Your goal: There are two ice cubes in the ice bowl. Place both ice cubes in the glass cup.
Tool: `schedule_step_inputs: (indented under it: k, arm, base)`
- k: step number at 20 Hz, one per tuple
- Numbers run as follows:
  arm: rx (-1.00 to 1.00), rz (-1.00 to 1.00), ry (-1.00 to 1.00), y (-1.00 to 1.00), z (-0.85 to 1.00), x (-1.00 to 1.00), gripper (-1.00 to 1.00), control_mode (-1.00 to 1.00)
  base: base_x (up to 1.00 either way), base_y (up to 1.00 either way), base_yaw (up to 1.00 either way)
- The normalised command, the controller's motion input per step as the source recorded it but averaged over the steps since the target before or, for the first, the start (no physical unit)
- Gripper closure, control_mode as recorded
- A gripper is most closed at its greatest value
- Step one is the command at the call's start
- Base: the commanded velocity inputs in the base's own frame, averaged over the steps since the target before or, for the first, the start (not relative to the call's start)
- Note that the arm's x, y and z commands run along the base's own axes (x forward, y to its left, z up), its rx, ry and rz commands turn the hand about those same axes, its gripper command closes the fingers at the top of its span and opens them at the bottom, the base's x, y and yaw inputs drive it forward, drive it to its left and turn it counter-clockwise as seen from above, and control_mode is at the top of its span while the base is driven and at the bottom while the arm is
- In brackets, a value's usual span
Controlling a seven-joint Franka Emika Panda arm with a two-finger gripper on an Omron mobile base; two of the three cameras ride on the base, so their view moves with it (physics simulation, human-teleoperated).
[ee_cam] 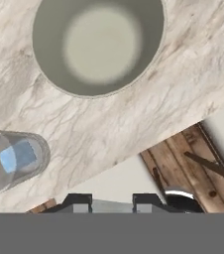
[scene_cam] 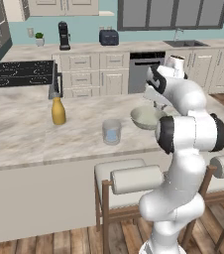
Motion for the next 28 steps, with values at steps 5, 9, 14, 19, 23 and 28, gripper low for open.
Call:
schedule_step_inputs:
  k: [5,9,14,19,23,28]
  arm:
    - [0.0,0.0,0.0,0.98,0.37,-0.51,1.0,-1.0]
    - [0.0,0.0,0.0,1.0,0.03,-0.28,1.0,-1.0]
    - [0.0,0.0,0.0,0.99,0.0,-0.02,1.0,-1.0]
    - [-0.02,0.0,-0.02,0.8,0.0,0.25,1.0,-1.0]
    - [-0.07,-0.01,-0.03,0.38,0.0,0.45,1.0,-1.0]
    - [-0.05,0.0,0.0,0.11,-0.05,0.58,1.0,-1.0]
  base:
    - [0.0,0.0,0.0]
    - [0.0,0.0,0.0]
    - [0.0,0.0,0.0]
    - [0.0,0.0,0.0]
    - [0.0,0.0,0.0]
    - [0.0,0.0,0.0]
